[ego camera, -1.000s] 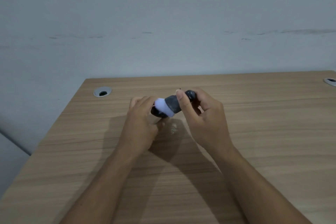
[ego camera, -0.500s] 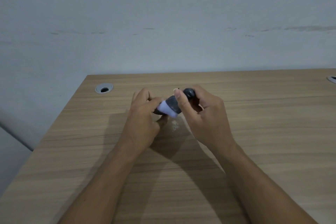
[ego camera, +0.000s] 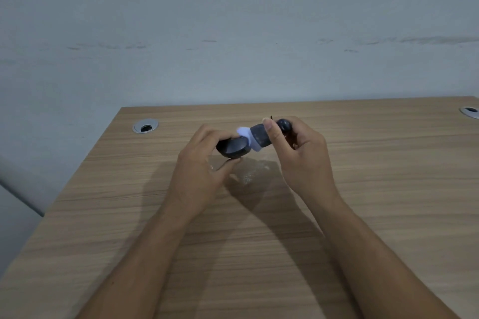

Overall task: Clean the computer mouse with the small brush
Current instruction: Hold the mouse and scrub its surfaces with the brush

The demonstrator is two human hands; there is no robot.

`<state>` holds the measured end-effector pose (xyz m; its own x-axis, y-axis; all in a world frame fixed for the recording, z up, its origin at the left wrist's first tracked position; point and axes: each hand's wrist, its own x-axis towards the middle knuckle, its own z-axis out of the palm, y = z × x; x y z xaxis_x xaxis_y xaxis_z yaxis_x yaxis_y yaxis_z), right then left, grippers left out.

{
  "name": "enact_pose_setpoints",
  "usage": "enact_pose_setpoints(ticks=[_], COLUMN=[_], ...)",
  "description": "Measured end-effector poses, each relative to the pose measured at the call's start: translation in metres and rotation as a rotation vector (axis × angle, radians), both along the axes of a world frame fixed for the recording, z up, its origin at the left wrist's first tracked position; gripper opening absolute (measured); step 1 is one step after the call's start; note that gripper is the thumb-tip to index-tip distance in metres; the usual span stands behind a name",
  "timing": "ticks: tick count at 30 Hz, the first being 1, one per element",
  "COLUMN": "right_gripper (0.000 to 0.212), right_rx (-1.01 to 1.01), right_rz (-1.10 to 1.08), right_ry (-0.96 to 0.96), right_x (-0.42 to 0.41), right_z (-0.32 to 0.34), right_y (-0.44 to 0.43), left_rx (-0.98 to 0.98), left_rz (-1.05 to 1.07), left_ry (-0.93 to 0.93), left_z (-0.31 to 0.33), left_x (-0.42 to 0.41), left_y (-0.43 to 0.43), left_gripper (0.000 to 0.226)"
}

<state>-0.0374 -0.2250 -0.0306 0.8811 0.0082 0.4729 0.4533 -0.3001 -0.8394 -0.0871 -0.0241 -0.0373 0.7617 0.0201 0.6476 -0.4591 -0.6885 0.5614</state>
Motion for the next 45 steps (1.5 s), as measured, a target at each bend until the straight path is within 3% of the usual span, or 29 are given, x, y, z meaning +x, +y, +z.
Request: enact_pose_setpoints(ticks=[5,8,12,17,24,27,29,32,36,41,45], right_gripper=[0.038,0.039,0.039,0.041,0.041,0.039,0.041,0.041,0.038,0.042,0.032], right_rx=[0.044,0.146,0.142,0.049,0.148,0.033,0.009,0.086,0.127,0.005,0.094], right_rz=[-0.086,-0.031,0.080,-0.090,0.099,-0.018,-0.071,0.030,0.160,0.021,0.164], right_ry=[0.067,0.100,0.075,0.072,0.082,0.059,0.060,0.061,0.070,0.071,0.066], right_x=[0.007,0.002,-0.005,0.007,-0.005,0.002,0.005,0.000,-0.008,0.001,-0.007], right_z=[-0.002,0.004,0.005,-0.003,0.004,-0.001,-0.003,0.001,0.008,0.000,0.006], right_y=[-0.005,-0.001,0.005,-0.003,0.006,0.001,-0.003,-0.003,0.003,0.000,0.001], left_rx=[-0.144,-0.204,-0.198,-0.182,0.048,0.077,0.071,0.009,-0.140,-0.110,-0.093], left_rz=[-0.085,-0.079,-0.056,-0.097,-0.029,-0.043,-0.073,-0.067,-0.023,-0.073,-0.052], left_ry=[0.079,0.125,0.158,0.079,-0.042,-0.073,-0.080,-0.027,0.089,0.063,0.079], left_z=[0.003,0.000,-0.005,-0.004,-0.006,-0.004,-0.002,0.001,0.005,0.003,0.003], left_x=[-0.004,-0.002,0.001,0.001,0.003,0.002,0.001,-0.002,-0.006,-0.005,-0.005], left_y=[-0.006,-0.004,-0.001,-0.001,0.001,0.003,0.003,-0.001,-0.001,0.001,0.001], left_gripper=[0.034,0.036,0.040,0.038,0.048,0.050,0.046,0.044,0.070,0.066,0.065])
